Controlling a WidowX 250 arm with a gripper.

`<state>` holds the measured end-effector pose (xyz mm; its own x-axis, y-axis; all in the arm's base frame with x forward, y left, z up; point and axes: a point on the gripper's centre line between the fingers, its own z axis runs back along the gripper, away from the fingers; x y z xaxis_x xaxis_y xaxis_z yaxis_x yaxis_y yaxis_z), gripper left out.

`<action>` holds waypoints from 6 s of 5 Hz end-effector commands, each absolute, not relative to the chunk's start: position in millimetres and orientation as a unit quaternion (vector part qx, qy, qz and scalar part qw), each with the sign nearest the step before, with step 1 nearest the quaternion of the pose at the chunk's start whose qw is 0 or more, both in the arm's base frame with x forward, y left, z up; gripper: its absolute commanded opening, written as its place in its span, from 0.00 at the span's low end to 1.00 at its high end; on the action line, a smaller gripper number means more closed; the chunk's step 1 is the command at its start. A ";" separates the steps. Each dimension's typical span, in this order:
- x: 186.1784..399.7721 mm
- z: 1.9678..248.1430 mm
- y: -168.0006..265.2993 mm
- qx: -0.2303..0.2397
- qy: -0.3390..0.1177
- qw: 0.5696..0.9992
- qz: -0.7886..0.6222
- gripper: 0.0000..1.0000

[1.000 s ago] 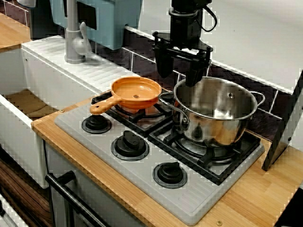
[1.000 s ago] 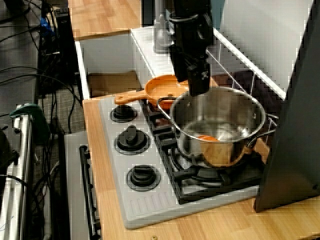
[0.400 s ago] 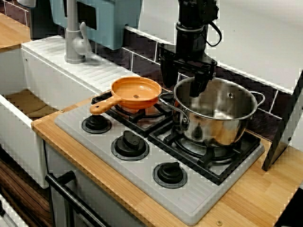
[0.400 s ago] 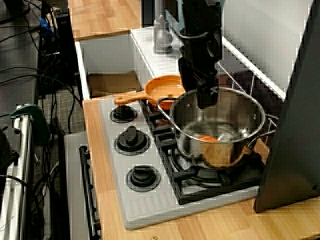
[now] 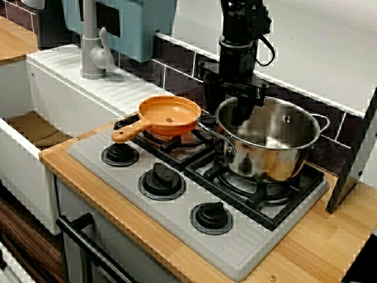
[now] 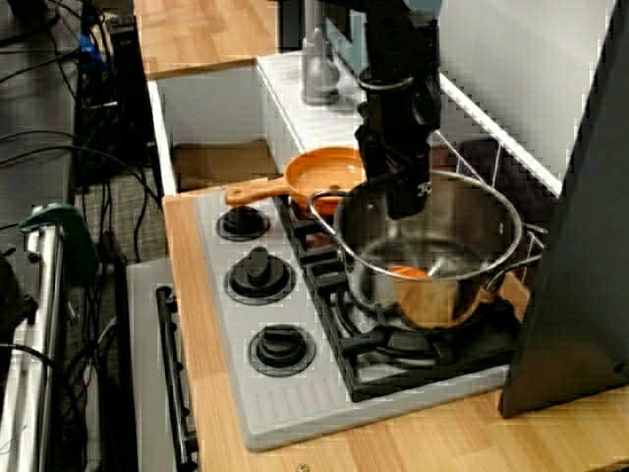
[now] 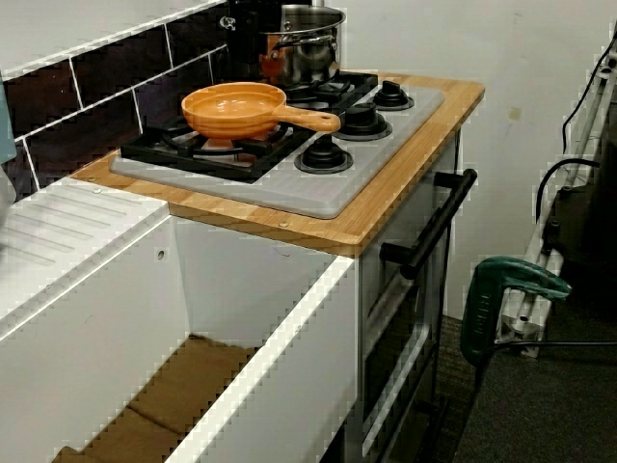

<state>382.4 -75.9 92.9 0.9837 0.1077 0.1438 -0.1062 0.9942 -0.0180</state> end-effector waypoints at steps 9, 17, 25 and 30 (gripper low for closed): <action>333.5 127.6 -67.8 -0.010 -0.086 0.996 0.029 1.00; 329.9 171.3 -15.4 -0.036 -0.112 0.990 0.073 1.00; 343.3 101.0 49.1 0.035 -0.172 0.979 0.104 1.00; 349.1 86.9 47.0 0.031 -0.140 0.985 0.092 1.00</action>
